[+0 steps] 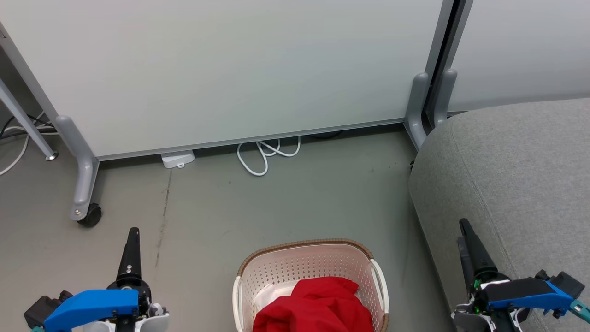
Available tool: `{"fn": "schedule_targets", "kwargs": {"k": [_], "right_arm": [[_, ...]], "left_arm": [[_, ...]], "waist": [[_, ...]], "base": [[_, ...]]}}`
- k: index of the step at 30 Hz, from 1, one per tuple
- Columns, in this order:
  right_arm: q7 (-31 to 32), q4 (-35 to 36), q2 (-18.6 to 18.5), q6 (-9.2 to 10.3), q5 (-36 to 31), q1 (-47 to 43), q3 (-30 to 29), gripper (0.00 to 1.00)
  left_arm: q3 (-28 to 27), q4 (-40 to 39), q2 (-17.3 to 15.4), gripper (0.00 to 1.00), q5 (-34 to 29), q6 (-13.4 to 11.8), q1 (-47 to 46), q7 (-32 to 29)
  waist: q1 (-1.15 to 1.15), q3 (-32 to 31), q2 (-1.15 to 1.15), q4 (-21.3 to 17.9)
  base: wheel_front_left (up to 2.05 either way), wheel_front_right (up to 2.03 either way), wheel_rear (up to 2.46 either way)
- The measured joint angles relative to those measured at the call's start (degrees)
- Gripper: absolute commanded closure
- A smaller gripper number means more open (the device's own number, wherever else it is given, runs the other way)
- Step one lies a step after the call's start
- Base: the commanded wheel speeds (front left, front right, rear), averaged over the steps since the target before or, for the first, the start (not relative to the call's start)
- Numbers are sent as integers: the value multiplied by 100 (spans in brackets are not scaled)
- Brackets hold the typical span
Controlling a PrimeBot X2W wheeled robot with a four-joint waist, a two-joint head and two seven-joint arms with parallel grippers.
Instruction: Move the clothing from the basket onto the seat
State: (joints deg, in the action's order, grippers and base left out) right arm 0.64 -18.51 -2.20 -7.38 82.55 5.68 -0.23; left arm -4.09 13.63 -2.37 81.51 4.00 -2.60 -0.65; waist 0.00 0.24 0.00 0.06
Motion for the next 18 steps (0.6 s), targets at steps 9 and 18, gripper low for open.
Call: {"fn": "schedule_targets", "kwargs": {"k": [9,18], "right_arm": [[-201,-74,-3,0,-1151,54,3,0],[-383,-127,-7,0,-2111,124,74,0]], "left_arm": [[191,-164,-2,0,-967,-177,18,207],[339,-248,-4,0,-1952,-301,82,387]], "waist": [[0,9,0,10],[0,4,0,16]], "base": [[0,0,0],[0,0,0]]}}
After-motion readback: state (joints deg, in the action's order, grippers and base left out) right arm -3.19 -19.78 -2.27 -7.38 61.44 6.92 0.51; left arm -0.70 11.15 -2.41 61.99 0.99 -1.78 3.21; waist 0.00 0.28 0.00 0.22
